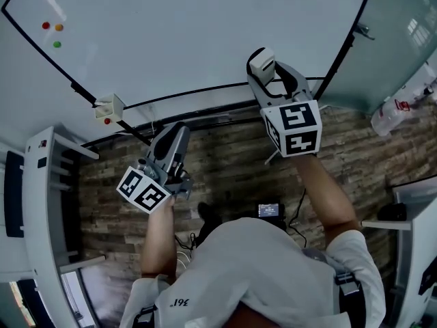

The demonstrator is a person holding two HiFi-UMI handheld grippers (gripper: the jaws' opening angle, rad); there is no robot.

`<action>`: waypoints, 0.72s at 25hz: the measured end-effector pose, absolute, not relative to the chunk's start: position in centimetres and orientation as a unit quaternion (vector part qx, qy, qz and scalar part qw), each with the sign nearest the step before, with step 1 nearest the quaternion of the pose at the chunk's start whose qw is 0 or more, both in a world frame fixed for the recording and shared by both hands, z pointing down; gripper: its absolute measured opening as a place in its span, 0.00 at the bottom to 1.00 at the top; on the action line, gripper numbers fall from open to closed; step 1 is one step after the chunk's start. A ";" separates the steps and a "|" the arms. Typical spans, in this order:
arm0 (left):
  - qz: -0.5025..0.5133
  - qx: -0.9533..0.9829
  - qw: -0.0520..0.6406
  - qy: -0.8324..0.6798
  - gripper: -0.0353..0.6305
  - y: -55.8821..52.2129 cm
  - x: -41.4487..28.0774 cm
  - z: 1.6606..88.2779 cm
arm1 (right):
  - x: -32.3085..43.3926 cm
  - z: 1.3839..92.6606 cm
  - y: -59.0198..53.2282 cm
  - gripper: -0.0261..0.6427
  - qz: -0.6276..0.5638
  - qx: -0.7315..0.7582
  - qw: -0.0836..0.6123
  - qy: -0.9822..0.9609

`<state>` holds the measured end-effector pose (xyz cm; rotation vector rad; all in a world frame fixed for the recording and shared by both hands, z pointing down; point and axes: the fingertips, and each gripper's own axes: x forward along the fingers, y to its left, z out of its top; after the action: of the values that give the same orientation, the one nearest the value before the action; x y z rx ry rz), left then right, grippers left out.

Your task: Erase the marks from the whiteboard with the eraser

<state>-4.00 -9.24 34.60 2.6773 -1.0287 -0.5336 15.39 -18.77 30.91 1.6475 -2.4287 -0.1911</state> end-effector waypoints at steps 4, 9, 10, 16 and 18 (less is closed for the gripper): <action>-0.178 0.912 0.114 -0.351 0.12 -7.4 -3.5 35.1 | 16.8 32.1 -16.9 0.43 -0.050 0.559 0.098 -0.822; -0.175 0.912 0.120 -0.351 0.12 -6.3 -4.2 35.9 | 17.3 33.2 -15.7 0.43 -0.034 0.566 0.097 -0.818; -0.173 0.912 0.122 -0.352 0.12 -6.2 -4.5 36.1 | 17.3 33.4 -15.5 0.43 -0.030 0.567 0.096 -0.818; -0.162 0.909 0.132 -0.360 0.12 -5.4 -7.4 37.2 | 15.5 35.0 -14.3 0.43 -0.012 0.568 0.096 -0.817; -0.156 0.909 0.138 -0.360 0.12 -5.0 -8.1 37.6 | 14.9 35.6 -13.7 0.43 -0.004 0.570 0.096 -0.816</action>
<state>-8.11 -4.97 37.59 2.6306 -1.0405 -0.4526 14.89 -13.72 35.58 1.6874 -2.4187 -0.0126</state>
